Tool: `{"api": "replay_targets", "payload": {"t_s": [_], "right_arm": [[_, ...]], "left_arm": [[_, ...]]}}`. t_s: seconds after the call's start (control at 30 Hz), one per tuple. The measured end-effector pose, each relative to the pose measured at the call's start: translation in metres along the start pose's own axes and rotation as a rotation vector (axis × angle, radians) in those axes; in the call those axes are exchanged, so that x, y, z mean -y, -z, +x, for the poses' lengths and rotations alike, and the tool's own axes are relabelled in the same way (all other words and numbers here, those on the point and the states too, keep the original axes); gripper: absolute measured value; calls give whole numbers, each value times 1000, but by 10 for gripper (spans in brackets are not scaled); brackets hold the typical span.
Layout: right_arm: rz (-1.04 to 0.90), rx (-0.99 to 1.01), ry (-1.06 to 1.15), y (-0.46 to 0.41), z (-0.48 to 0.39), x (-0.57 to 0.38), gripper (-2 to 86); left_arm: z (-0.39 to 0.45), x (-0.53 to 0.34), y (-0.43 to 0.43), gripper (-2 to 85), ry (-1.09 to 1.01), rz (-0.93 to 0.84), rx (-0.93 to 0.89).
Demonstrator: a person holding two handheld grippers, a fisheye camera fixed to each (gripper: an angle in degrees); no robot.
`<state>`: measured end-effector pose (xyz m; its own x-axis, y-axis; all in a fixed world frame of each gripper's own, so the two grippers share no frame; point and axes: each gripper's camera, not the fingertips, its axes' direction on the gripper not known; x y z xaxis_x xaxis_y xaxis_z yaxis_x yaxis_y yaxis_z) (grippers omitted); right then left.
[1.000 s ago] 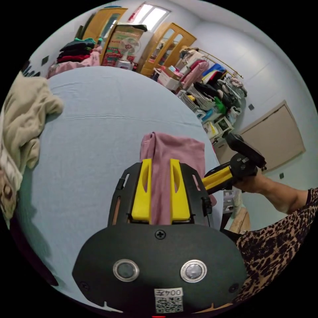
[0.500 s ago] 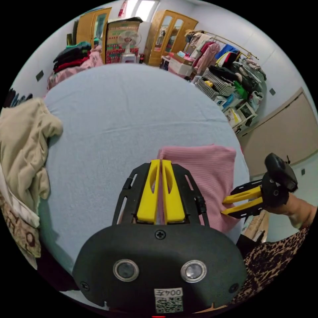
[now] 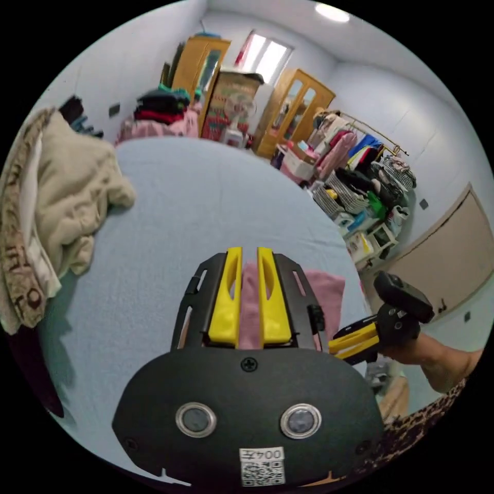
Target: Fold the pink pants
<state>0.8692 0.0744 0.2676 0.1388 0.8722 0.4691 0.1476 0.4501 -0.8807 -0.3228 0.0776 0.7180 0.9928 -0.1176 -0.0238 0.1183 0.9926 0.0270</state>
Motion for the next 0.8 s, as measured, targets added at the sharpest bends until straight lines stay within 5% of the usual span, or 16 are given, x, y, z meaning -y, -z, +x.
{"api": "replay_targets", "payload": {"t_s": [0.1, 0.27, 0.53, 0.7, 0.8], "right_arm": [[17, 29, -58, -5, 23, -9, 76], [82, 13, -98, -16, 55, -32, 76], [264, 58, -133, -38, 113, -78, 71], [456, 450, -120, -52, 187, -120, 43], [804, 742, -196, -50, 251, -164, 52]], "left_arm": [[42, -4, -13, 16, -91, 46, 4], [75, -22, -96, 5, -250, -197, 116], [82, -44, -98, 3, -251, -99, 112], [69, -46, -98, 4, -202, -109, 30], [62, -49, -97, 6, -182, -112, 3]]}}
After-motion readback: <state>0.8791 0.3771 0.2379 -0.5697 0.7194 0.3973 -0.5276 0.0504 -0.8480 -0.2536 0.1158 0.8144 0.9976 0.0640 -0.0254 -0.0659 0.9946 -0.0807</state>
